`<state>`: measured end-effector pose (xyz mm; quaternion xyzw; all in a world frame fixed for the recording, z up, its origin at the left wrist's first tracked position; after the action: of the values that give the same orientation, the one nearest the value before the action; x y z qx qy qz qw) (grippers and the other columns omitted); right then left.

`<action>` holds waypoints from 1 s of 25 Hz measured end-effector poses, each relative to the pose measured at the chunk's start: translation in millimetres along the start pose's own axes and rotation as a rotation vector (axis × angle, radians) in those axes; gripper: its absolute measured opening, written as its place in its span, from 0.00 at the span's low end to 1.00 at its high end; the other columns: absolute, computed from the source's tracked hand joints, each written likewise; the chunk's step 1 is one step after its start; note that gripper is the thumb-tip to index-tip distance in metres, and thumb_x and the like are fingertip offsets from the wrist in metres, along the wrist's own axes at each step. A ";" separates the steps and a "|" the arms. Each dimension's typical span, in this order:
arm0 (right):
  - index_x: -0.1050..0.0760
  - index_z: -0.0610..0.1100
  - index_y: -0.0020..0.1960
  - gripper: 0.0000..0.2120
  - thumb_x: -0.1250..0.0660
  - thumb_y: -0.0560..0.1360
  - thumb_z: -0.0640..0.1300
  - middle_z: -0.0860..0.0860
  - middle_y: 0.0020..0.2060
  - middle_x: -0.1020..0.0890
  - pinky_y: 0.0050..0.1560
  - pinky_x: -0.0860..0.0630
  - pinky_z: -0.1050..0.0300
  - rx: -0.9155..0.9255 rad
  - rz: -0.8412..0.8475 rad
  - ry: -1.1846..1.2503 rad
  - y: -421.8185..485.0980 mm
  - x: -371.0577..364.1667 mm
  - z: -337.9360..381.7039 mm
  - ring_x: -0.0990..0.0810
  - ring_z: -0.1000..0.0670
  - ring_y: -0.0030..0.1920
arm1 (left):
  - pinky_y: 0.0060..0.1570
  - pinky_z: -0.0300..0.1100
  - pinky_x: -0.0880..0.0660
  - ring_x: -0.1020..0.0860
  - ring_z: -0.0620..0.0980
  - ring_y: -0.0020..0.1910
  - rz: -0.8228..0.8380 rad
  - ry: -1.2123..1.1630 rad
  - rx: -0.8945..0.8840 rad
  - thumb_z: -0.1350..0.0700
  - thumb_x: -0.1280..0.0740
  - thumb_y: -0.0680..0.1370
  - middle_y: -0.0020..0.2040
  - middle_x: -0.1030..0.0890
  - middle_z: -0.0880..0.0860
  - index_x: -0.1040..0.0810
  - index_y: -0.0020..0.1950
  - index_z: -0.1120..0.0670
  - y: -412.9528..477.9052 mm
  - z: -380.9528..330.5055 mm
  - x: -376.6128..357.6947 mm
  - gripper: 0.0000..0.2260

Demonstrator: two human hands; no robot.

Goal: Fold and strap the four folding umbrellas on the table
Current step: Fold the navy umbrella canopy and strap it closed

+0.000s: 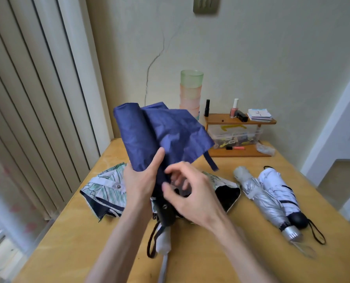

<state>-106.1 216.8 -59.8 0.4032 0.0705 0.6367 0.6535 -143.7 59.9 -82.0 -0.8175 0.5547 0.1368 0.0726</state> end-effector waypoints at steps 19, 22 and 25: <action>0.20 0.47 0.59 0.12 0.24 0.78 0.49 0.49 0.44 0.12 0.53 0.22 0.56 -0.378 0.108 0.326 -6.9 15.3 -87.2 0.15 0.54 0.42 | 0.74 0.56 0.28 0.21 0.57 0.70 0.213 -0.549 0.127 0.58 0.28 0.81 0.69 0.18 0.58 0.25 0.74 0.61 32.6 25.5 -20.3 0.22; 0.20 0.43 0.58 0.11 0.30 0.82 0.50 0.41 0.42 0.14 0.36 0.29 0.60 -0.466 0.222 0.426 -10.4 5.4 -85.9 0.23 0.51 0.32 | 0.67 0.53 0.22 0.18 0.55 0.66 0.183 -0.550 0.158 0.55 0.27 0.80 0.65 0.15 0.55 0.22 0.70 0.57 24.6 22.3 -19.2 0.19; 0.20 0.42 0.57 0.15 0.33 0.83 0.54 0.44 0.44 0.14 0.32 0.30 0.65 -0.498 0.297 0.493 -13.6 -4.2 -82.3 0.24 0.49 0.33 | 0.61 0.51 0.19 0.15 0.53 0.60 0.140 -0.527 0.173 0.54 0.27 0.80 0.61 0.13 0.53 0.21 0.68 0.54 21.3 20.0 -17.3 0.16</action>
<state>-146.1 250.8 -124.7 0.0728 0.0094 0.8001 0.5954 -172.3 72.7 -95.0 -0.7042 0.5816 0.3012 0.2740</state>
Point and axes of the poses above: each hand's wrist, its own y-axis towards the middle knuckle, its own x-axis out of the back of the hand, z = x × y, the point moved 7 cm from there along y, towards the middle knuckle
